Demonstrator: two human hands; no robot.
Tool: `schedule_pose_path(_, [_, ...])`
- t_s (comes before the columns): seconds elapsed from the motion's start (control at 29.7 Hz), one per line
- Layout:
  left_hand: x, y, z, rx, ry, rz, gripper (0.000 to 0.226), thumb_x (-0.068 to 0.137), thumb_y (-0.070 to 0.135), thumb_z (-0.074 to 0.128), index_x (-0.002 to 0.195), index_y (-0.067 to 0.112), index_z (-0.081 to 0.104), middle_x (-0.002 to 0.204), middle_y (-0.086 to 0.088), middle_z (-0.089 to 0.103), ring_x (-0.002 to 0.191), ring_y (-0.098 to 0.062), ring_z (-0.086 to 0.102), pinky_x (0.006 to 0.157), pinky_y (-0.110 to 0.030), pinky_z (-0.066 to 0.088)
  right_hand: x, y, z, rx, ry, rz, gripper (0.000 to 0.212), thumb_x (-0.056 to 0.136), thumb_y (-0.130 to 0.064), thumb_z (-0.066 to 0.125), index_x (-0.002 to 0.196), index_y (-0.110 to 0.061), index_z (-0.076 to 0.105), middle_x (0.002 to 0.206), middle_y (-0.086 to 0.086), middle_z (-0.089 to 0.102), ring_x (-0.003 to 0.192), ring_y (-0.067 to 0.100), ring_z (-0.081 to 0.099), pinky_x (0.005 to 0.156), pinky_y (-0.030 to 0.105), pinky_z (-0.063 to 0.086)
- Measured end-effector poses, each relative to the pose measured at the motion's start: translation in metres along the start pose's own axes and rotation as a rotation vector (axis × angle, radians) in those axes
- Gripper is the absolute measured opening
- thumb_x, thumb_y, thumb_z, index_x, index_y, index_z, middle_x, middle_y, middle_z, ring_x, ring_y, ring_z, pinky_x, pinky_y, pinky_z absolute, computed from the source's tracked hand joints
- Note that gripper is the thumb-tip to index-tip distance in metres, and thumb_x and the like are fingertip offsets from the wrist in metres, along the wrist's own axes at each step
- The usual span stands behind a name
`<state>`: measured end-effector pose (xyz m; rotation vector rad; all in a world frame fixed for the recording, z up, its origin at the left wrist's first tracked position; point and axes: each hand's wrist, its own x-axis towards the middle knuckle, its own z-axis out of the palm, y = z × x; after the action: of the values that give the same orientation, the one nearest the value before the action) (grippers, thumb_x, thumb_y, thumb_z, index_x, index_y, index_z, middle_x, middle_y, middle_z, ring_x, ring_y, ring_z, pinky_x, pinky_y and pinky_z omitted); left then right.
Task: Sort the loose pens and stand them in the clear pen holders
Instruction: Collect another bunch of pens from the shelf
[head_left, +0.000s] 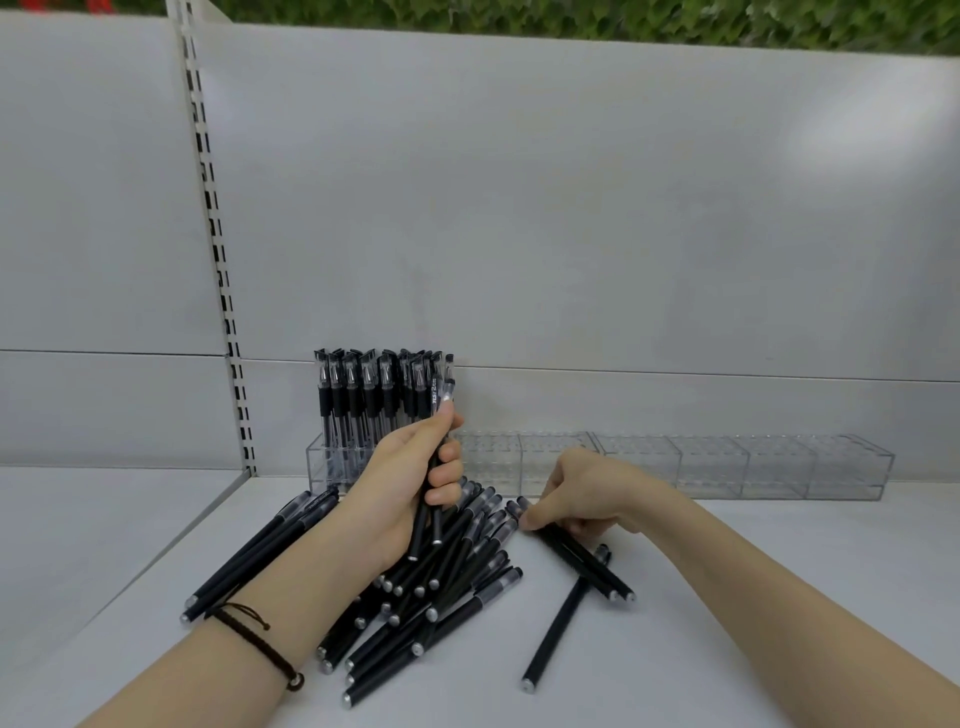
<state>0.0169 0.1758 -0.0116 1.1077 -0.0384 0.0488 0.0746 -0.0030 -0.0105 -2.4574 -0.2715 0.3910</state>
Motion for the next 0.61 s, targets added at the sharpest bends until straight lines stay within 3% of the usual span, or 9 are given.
schedule_pose_path(0.2, [-0.002, 0.000, 0.001, -0.011, -0.006, -0.029, 0.024, 0.094, 0.032, 0.055, 0.096, 0.009, 0.054, 0.057, 0.004, 0.038, 0.041, -0.004, 0.030, 0.031, -0.014, 0.023, 0.000, 0.001, 0.002, 0.092, -0.016, -0.039, 0.017, 0.074, -0.012, 0.081, 0.085, -0.008, 0.069, 0.069, 0.009, 0.058, 0.054, 0.016, 0.046, 0.048, 0.024, 0.039])
schedule_pose_path(0.34, [-0.003, 0.001, 0.003, -0.019, 0.006, -0.032, 0.025, 0.095, 0.033, 0.054, 0.096, 0.007, 0.055, 0.058, 0.003, 0.040, 0.042, -0.006, 0.035, 0.033, -0.014, 0.026, -0.003, 0.001, -0.005, 0.187, -0.012, -0.065, 0.014, 0.075, -0.010, 0.080, 0.072, -0.010, 0.067, 0.055, 0.003, 0.052, 0.047, 0.012, 0.042, 0.043, 0.020, 0.033])
schedule_pose_path(0.47, [-0.003, 0.000, 0.004, -0.041, 0.019, -0.032, 0.027, 0.099, 0.031, 0.048, 0.098, 0.005, 0.058, 0.063, -0.001, 0.050, 0.050, -0.011, 0.050, 0.040, -0.018, 0.041, -0.005, 0.001, -0.015, 0.537, -0.026, -0.113, 0.010, 0.079, -0.008, 0.077, 0.078, -0.005, 0.067, 0.055, 0.002, 0.050, 0.045, 0.008, 0.042, 0.040, 0.015, 0.035])
schedule_pose_path(0.61, [-0.004, -0.002, 0.006, -0.045, -0.008, -0.052, 0.031, 0.104, 0.029, 0.037, 0.097, 0.006, 0.057, 0.079, -0.009, 0.072, 0.074, -0.020, 0.073, 0.064, -0.030, 0.061, -0.011, -0.008, -0.016, 0.889, -0.086, -0.244, 0.012, 0.084, -0.006, 0.068, 0.072, -0.007, 0.068, 0.054, -0.002, 0.055, 0.043, 0.003, 0.042, 0.038, 0.012, 0.035])
